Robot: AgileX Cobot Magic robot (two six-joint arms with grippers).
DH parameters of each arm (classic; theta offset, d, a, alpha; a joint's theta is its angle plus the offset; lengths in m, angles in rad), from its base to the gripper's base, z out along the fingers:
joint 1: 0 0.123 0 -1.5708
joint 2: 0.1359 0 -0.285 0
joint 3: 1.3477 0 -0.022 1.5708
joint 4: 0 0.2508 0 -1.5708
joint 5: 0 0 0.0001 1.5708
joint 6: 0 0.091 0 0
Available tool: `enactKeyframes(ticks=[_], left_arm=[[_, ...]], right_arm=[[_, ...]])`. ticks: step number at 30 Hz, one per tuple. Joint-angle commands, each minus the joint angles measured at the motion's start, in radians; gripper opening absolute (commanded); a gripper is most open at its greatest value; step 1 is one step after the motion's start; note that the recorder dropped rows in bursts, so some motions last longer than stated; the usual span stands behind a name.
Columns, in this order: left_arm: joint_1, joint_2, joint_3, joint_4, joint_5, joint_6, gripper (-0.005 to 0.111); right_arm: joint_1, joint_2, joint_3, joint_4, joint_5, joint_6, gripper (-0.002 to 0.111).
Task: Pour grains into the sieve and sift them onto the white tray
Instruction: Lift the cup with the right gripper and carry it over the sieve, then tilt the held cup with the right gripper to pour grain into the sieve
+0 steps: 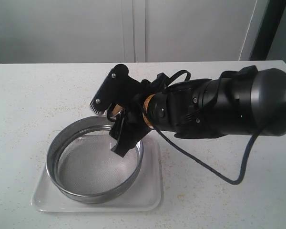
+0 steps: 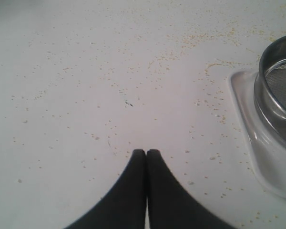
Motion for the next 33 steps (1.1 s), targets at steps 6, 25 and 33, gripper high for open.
enactKeyframes(ticks=[6, 25, 33], left_arm=[[0.002, -0.004, 0.005, -0.010, 0.000, -0.009, 0.000], [0.002, -0.004, 0.005, -0.010, 0.000, -0.009, 0.000], [0.002, -0.004, 0.005, -0.010, 0.000, -0.009, 0.000]], right_arm=[[0.048, 0.048, -0.030, -0.018, 0.050, -0.181, 0.000], [0.048, 0.105, -0.064, -0.205, 0.125, -0.299, 0.000], [0.048, 0.105, -0.064, -0.328, 0.143, -0.299, 0.000]])
